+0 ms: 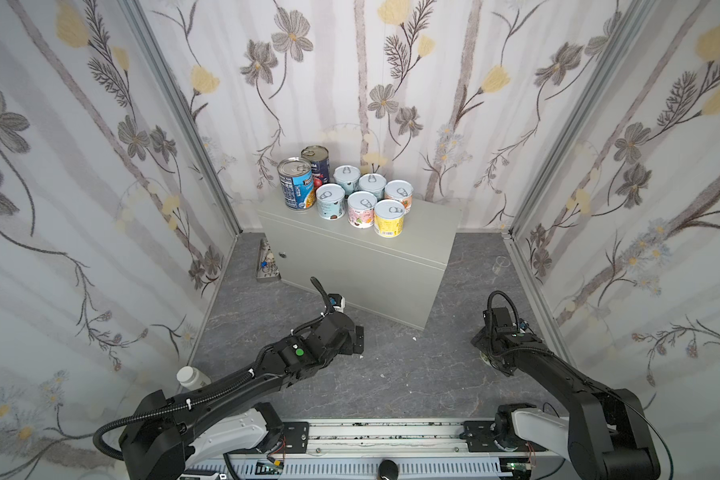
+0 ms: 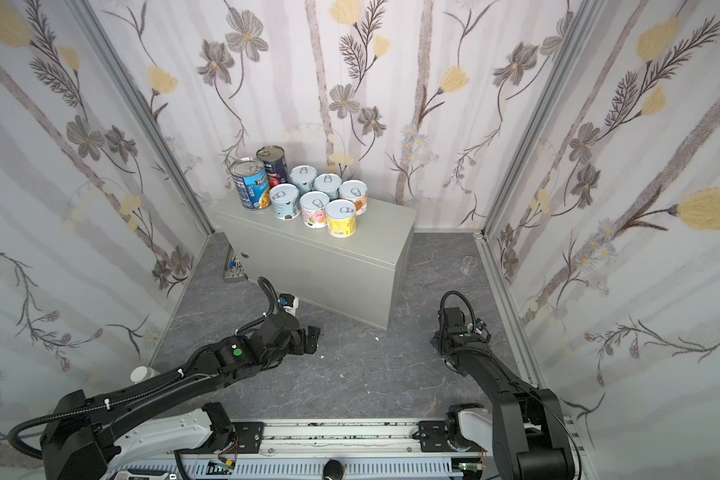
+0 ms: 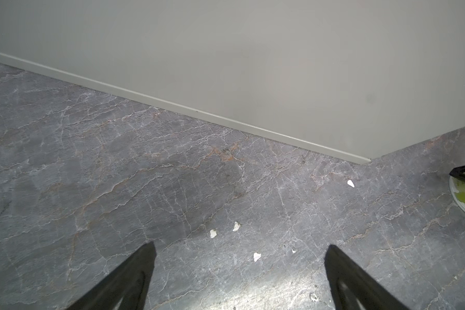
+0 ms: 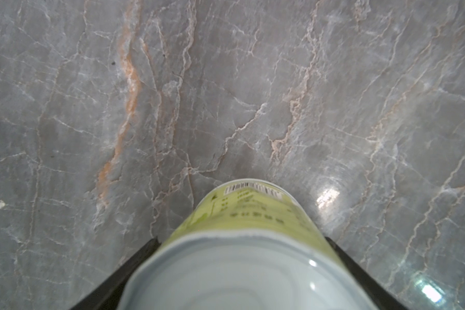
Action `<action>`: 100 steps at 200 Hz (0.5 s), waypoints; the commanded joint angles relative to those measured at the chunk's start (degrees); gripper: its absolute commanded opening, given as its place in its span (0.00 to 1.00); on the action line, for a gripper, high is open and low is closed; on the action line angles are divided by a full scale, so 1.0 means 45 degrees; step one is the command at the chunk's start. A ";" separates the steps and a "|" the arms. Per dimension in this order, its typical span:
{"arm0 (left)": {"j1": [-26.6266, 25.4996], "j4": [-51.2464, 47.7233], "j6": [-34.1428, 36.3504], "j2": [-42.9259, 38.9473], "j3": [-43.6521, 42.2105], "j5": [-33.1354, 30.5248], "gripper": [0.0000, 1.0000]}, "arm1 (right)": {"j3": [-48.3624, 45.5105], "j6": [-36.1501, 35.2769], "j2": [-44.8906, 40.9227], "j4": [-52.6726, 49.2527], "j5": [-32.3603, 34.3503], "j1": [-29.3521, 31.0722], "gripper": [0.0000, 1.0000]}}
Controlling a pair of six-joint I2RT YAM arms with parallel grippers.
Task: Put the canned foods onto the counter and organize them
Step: 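Close right gripper around the green-labelled can's top, then lift the green-labelled can with right gripper and carry it over the cabinet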
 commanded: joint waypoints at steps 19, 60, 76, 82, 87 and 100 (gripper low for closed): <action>-0.0016 0.0371 -0.0330 -0.0301 -0.0196 -0.0097 1.00 | -0.0353 -0.0442 -0.0190 0.1136 -0.0120 0.0030 0.81; -0.0004 0.0323 -0.0422 -0.0516 -0.0166 0.0028 1.00 | -0.0757 -0.0958 -0.1056 0.1776 -0.0634 0.0031 0.72; -0.0002 0.0308 -0.0466 -0.0636 -0.0166 0.0028 1.00 | -0.0974 -0.1092 -0.1415 0.2003 -0.0761 0.0030 0.68; -0.0022 0.0313 -0.0463 -0.0654 -0.0167 0.0017 1.00 | -0.1018 -0.1144 -0.1515 0.2047 -0.0807 0.0030 0.66; -0.0013 0.0291 -0.0460 -0.0640 -0.0167 0.0018 1.00 | -0.1045 -0.1189 -0.1580 0.2092 -0.0844 0.0030 0.64; -0.0013 0.0288 -0.0463 -0.0583 -0.0129 0.0017 1.00 | -0.1075 -0.1301 -0.1699 0.2157 -0.0915 0.0030 0.60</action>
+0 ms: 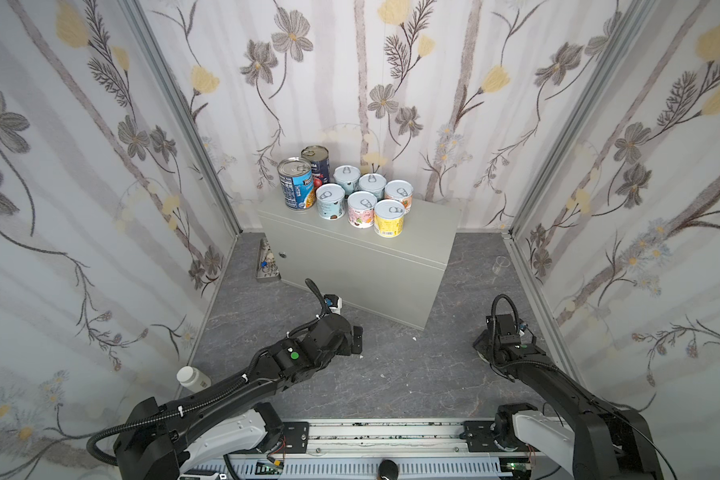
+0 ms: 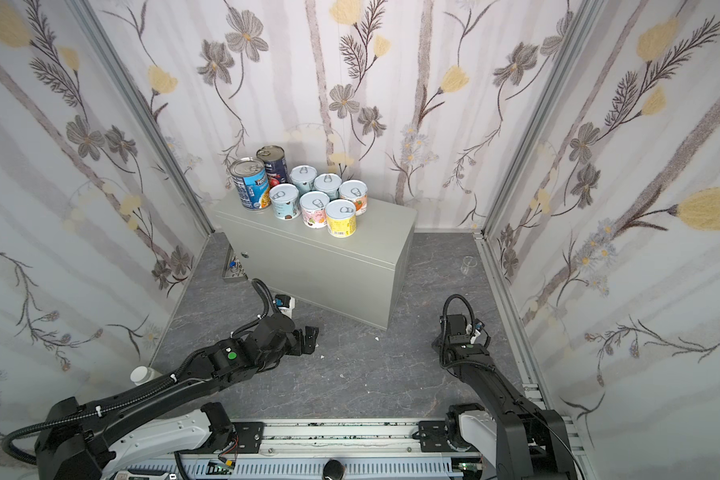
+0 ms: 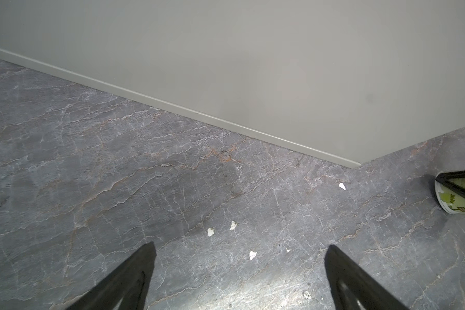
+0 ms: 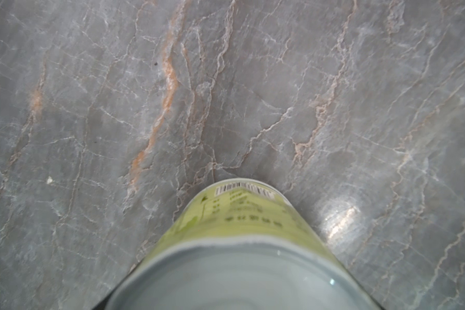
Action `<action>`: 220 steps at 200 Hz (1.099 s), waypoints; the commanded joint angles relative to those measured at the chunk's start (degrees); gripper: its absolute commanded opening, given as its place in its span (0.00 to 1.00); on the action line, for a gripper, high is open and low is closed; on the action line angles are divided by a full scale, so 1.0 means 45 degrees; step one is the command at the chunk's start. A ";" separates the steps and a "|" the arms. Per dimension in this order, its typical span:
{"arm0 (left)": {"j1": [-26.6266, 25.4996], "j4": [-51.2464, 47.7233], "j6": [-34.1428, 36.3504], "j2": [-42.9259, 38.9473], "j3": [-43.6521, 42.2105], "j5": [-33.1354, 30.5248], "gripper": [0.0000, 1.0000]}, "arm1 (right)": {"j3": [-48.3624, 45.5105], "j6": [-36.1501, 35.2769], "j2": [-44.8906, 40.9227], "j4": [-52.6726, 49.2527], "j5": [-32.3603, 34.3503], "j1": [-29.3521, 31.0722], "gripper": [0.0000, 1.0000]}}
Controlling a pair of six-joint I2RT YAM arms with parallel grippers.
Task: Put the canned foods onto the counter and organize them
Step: 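Lift the green-labelled can with right gripper and carry it over the cabinet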
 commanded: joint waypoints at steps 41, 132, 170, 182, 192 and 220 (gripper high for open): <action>-0.0011 0.0139 -0.0073 0.0323 0.0444 -0.0030 1.00 | -0.0122 -0.0727 -0.0496 0.1241 -0.0554 0.0019 0.53; 0.0098 -0.0252 0.0057 0.0305 0.1030 -0.0144 1.00 | 0.0162 -0.2545 -0.1937 0.2091 -0.2412 0.0030 0.48; 0.0234 -0.0453 0.0212 0.0275 0.1357 -0.0183 1.00 | 0.0949 -0.3387 -0.2768 0.1589 -0.2980 0.0020 0.46; 0.0282 -0.0515 0.0238 0.0256 0.1458 -0.0183 1.00 | 0.1251 -0.3637 -0.3039 0.1356 -0.3105 0.0020 0.45; 0.0312 -0.0585 0.0238 0.0213 0.1533 -0.0183 1.00 | 0.1567 -0.3853 -0.3258 0.1126 -0.3202 0.0020 0.45; 0.0391 -0.0785 0.0242 0.0006 0.1657 -0.0162 1.00 | 0.2354 -0.4636 -0.3803 0.0700 -0.3628 0.0020 0.44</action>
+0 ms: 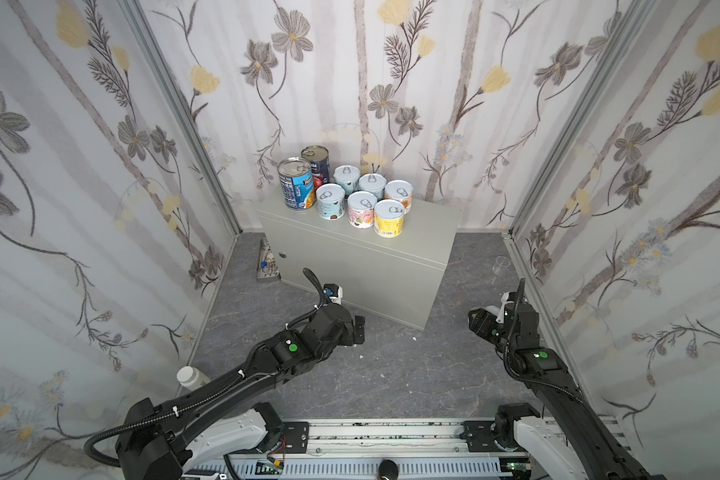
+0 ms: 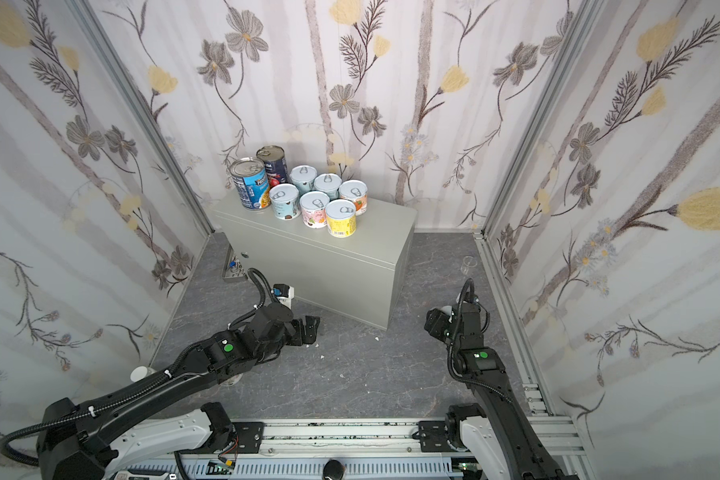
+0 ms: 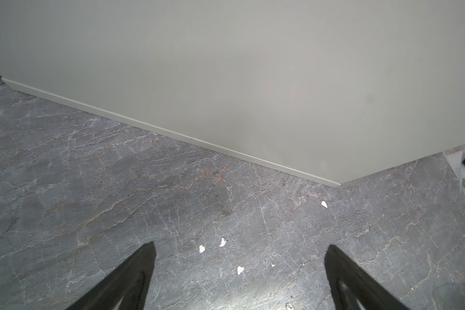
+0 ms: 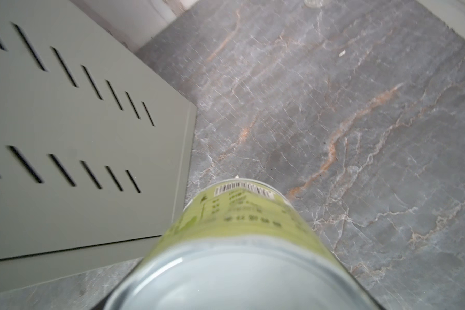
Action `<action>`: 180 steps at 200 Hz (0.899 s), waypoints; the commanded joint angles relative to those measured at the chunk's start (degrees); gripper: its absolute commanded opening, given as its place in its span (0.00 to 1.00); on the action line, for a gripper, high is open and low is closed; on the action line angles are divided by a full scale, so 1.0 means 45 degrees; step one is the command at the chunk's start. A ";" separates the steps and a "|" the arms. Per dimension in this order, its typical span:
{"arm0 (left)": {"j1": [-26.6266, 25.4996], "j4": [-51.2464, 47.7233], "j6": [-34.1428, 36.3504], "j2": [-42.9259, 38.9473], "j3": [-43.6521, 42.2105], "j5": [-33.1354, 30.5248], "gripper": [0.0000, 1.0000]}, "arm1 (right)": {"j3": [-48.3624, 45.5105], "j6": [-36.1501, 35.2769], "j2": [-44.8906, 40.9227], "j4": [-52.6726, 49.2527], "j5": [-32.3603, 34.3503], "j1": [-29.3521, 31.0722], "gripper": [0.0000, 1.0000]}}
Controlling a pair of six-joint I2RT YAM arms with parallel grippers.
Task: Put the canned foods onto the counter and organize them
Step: 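Lift the green-labelled can with right gripper and carry it over the cabinet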
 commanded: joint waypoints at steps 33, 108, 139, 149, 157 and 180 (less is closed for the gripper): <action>0.0169 -0.0464 0.0047 -0.0435 0.0298 -0.0202 1.00 | 0.1718 -0.1796 -0.0686 -0.0347 -0.1116 0.0005 0.42; 0.0489 -0.1022 0.0148 -0.0826 0.0690 -0.0255 1.00 | 0.5363 -0.3257 -0.0419 -0.2527 -0.2009 0.0024 0.40; 0.0559 -0.1095 0.0138 -0.0851 0.0740 -0.0217 1.00 | 0.6826 -0.3627 0.0036 -0.3180 -0.2475 0.0117 0.39; 0.0564 -0.1147 0.0139 -0.0869 0.0783 -0.0207 1.00 | 0.7281 -0.3798 0.0220 -0.3399 -0.2502 0.0160 0.39; 0.0581 -0.1206 0.0149 -0.0905 0.0823 -0.0207 1.00 | 0.7718 -0.3959 0.0420 -0.3602 -0.2474 0.0208 0.39; 0.0584 -0.1337 0.0145 -0.1079 0.0875 -0.0183 1.00 | 0.8897 -0.4390 0.0882 -0.4111 -0.2359 0.0259 0.39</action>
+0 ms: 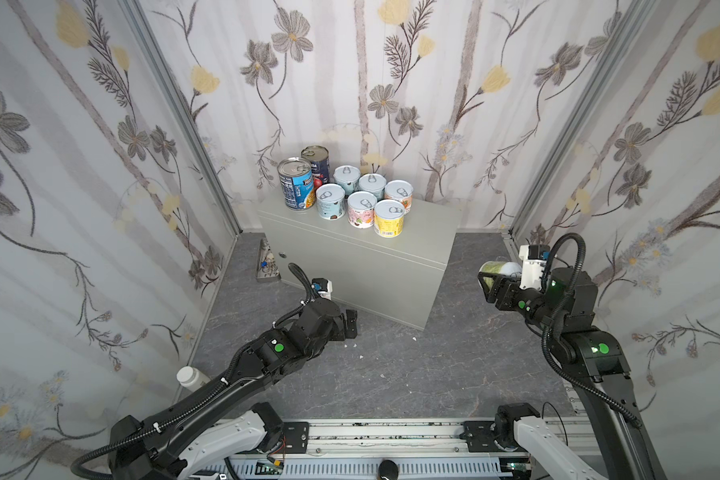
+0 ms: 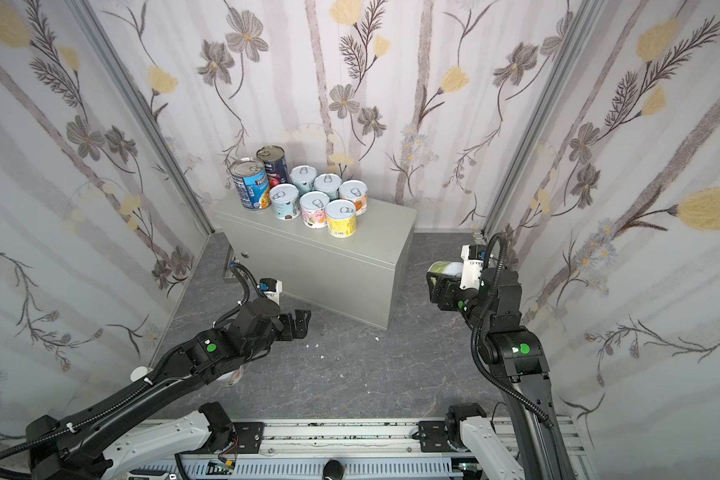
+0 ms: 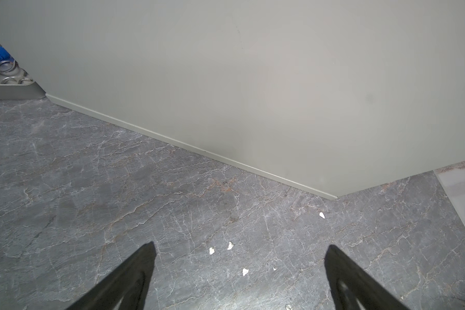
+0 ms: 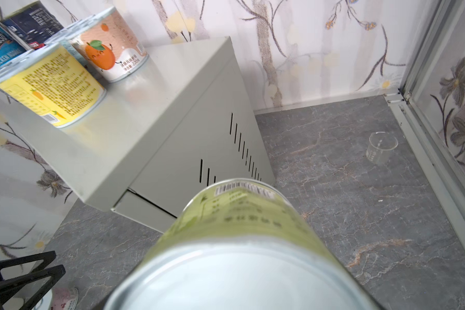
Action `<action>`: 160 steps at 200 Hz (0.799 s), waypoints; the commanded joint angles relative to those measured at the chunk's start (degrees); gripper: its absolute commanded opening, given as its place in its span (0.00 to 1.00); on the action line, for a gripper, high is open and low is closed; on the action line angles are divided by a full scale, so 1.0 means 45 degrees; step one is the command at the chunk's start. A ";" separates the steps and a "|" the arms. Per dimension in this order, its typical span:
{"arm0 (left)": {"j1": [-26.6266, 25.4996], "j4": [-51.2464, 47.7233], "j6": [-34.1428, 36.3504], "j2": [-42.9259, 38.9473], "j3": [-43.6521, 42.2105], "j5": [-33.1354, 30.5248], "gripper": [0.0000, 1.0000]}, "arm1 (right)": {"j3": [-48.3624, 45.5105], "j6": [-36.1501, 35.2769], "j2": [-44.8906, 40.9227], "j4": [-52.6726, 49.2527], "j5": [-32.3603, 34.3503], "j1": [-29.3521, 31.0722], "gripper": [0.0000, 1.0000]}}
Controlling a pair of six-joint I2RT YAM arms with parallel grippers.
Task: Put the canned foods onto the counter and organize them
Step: 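Lift the green-labelled can with right gripper and carry it over the cabinet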
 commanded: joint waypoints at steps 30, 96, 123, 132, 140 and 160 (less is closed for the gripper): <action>0.0054 -0.0407 0.0139 -0.0127 0.0369 -0.0178 1.00 | 0.2342 -0.1178 0.1178 -0.0590 -0.0530 0.0266 0.39; 0.0079 -0.0541 0.0292 -0.0192 0.0432 -0.0312 1.00 | 0.4801 -0.1598 0.3252 -0.1762 0.0547 0.1477 0.34; 0.0079 -0.0494 0.0248 -0.0101 0.0294 -0.0354 1.00 | 0.6646 -0.1915 0.4607 -0.3105 0.1335 0.2059 0.35; 0.0079 -0.0498 0.0241 -0.0039 0.0239 -0.0335 1.00 | 0.7155 -0.1994 0.4971 -0.3389 0.1647 0.2297 0.35; 0.0079 -0.0495 0.0256 0.0017 0.0181 -0.0342 1.00 | 0.7553 -0.2024 0.5271 -0.3610 0.1775 0.2488 0.36; 0.0079 -0.0475 0.0303 0.0062 0.0044 -0.0410 1.00 | 0.8611 -0.2103 0.6025 -0.4170 0.1993 0.2880 0.36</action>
